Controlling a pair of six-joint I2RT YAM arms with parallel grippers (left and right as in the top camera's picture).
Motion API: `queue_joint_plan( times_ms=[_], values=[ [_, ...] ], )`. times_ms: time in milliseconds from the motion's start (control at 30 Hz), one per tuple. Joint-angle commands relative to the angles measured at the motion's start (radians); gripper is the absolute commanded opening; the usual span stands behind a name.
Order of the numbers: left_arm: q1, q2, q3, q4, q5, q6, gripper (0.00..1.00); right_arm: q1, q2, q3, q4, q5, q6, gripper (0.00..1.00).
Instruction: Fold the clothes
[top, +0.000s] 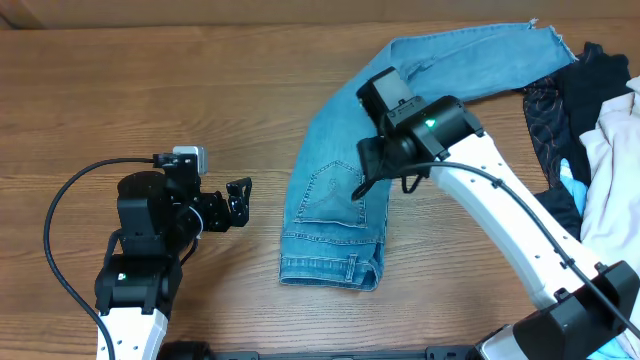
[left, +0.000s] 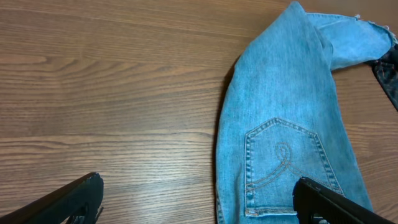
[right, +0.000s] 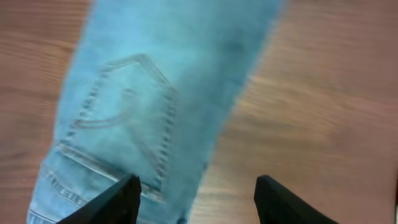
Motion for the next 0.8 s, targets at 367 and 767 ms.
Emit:
queue_joint_plan(
  times_ms=[367,767],
  values=[
    [-0.009,0.000,0.026,0.007,-0.008,-0.014,1.00,-0.067,-0.008,-0.416,0.233,-0.427,0.111,0.63],
    [-0.009,0.000,0.026,0.008,-0.008,-0.014,1.00,-0.064,-0.013,-0.488,0.551,-0.839,-0.045,0.21]
  ],
)
